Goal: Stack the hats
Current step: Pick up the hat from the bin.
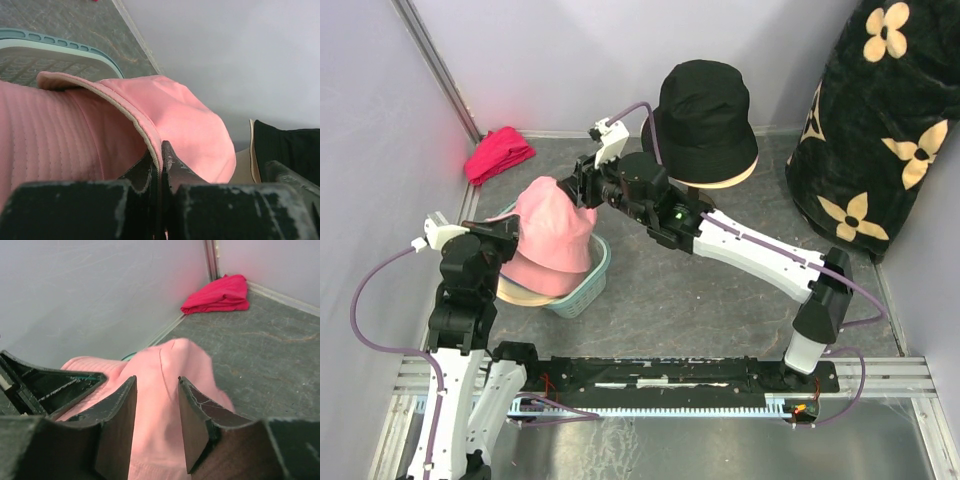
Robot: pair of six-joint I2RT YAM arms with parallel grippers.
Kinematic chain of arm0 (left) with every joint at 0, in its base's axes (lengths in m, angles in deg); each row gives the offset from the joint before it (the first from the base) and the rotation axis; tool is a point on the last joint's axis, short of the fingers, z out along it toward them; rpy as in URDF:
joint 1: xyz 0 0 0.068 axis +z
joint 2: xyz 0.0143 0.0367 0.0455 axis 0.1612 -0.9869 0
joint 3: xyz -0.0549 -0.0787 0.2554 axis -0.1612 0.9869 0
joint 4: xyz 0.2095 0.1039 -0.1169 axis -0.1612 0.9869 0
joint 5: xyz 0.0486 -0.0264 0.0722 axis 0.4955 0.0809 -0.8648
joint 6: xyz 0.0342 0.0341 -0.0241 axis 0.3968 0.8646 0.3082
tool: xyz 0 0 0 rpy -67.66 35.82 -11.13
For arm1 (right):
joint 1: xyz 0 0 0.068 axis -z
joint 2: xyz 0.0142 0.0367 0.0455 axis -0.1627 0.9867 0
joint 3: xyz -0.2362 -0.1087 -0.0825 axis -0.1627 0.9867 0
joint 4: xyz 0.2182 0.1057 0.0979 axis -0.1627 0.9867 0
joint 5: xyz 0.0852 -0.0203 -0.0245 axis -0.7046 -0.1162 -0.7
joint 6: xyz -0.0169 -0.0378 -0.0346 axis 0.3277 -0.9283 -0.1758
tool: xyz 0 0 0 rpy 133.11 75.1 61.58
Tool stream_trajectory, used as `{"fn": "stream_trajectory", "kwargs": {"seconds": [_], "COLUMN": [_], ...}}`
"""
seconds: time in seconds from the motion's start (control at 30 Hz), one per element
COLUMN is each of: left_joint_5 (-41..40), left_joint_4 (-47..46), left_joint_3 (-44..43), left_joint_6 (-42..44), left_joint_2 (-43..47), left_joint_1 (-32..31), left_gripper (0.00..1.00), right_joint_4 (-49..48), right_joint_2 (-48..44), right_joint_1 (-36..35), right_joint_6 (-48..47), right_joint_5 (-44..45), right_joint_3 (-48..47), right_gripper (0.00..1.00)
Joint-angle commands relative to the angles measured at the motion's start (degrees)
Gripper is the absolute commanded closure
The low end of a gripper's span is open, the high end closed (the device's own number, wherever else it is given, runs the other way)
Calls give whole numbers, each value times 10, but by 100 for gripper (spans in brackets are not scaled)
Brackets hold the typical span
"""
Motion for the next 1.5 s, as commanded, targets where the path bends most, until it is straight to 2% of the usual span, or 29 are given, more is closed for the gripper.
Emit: {"fn": "stream_trajectory", "kwargs": {"seconds": [0.0, 0.27, 0.7, 1.03, 1.47], "left_joint_5": [-13, -18, -20, -14, -19], "left_joint_4": [-11, -1, 13, 13, 18], "left_joint_3": [-1, -2, -18, -20, -20], "left_joint_6": [-10, -1, 10, 8, 12], "left_joint_2": [3, 10, 14, 14, 23], "left_joint_1": [3, 3, 3, 3, 3], "left_gripper": [97, 97, 97, 97, 97], "right_joint_4": [-33, -13, -74, -124, -80], "right_joint_2": [-34, -13, -19, -13, -3], "right_joint_1": [25, 56, 83, 86, 76], "right_joint_6": [12, 80, 184, 236, 222], "right_joint_5": [6, -37, -132, -151, -125], "right_joint_3": [3, 11, 95, 131, 116], "right_gripper": [53, 49, 46, 38, 36]}}
